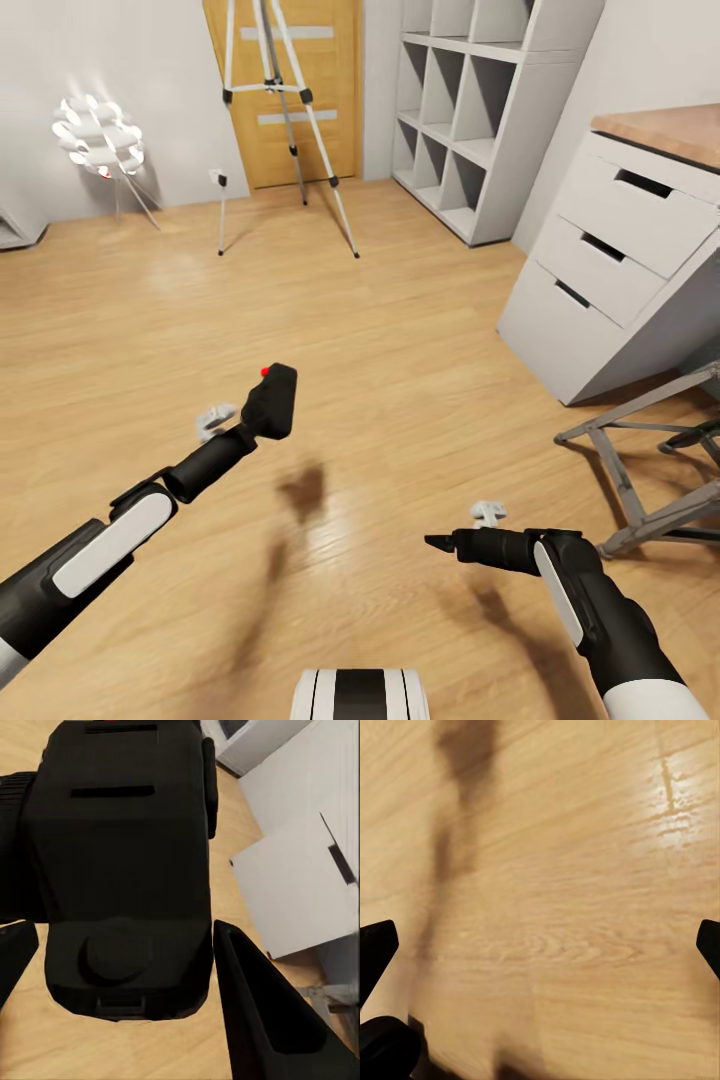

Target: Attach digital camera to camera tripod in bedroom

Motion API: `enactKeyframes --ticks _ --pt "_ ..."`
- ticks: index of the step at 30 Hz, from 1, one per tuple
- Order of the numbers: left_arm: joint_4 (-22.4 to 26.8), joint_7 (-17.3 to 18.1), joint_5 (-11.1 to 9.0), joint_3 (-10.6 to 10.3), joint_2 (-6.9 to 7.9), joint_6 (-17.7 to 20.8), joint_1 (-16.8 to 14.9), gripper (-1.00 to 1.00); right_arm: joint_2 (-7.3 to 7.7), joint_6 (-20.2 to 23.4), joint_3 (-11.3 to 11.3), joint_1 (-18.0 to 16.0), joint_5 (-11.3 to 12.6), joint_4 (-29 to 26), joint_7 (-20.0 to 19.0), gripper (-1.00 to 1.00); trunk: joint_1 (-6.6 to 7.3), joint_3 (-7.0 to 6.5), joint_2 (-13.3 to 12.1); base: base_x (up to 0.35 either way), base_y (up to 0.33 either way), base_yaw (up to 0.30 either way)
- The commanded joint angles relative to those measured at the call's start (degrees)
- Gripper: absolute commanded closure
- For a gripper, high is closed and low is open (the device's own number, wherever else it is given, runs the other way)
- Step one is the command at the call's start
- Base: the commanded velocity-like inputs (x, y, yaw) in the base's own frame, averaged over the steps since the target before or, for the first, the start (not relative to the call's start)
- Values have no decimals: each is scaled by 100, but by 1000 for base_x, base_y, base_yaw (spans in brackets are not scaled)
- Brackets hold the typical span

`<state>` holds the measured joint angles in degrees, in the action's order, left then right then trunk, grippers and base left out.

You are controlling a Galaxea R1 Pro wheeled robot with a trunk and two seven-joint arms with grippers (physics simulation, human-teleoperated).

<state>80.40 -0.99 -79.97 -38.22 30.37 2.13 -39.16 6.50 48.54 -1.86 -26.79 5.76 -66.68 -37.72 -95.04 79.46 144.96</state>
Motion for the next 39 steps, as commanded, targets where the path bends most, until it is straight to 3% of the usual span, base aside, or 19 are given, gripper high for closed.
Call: enactKeyframes --ticks 1,9,12,24,28,30,34,35,39 --pt "-12 97 -63 -10 12 7 -5 100 0 48 -5 -2 56 -6 19 -100 3 -19 0 0 0 0" --pt "-71 889 -148 -10 21 35 -4 100 0 64 7 -2 56 -303 25 -100 24 -196 -11 0 0 0" --pt "-75 1026 -153 -10 12 42 -4 100 0 66 9 -2 56 -349 25 -100 32 -262 -15 0 0 0" --pt "-78 1150 -173 -10 -12 55 -3 100 0 59 10 -2 56 -381 28 -100 63 -528 -31 0 0 0" --pt "-75 1310 -427 -10 5 68 -3 100 0 59 10 -2 56 -381 27 -100 73 -617 -36 0 0 0" --pt "-76 1492 -564 -10 16 73 -3 100 0 57 10 -2 58 -381 27 -100 78 -661 -39 0 0 0" --pt "-106 2354 -773 -18 74 82 -3 100 0 52 14 -2 59 -381 27 -100 88 -750 -44 0 0 0" --pt "-153 2661 -789 -21 95 84 -3 100 0 50 16 -2 58 -381 26 -100 91 -772 -45 0 0 0" --pt "-351 3187 -752 -27 123 85 -3 100 0 35 22 -2 57 -381 22 -100 101 -861 -51 0 0 0"
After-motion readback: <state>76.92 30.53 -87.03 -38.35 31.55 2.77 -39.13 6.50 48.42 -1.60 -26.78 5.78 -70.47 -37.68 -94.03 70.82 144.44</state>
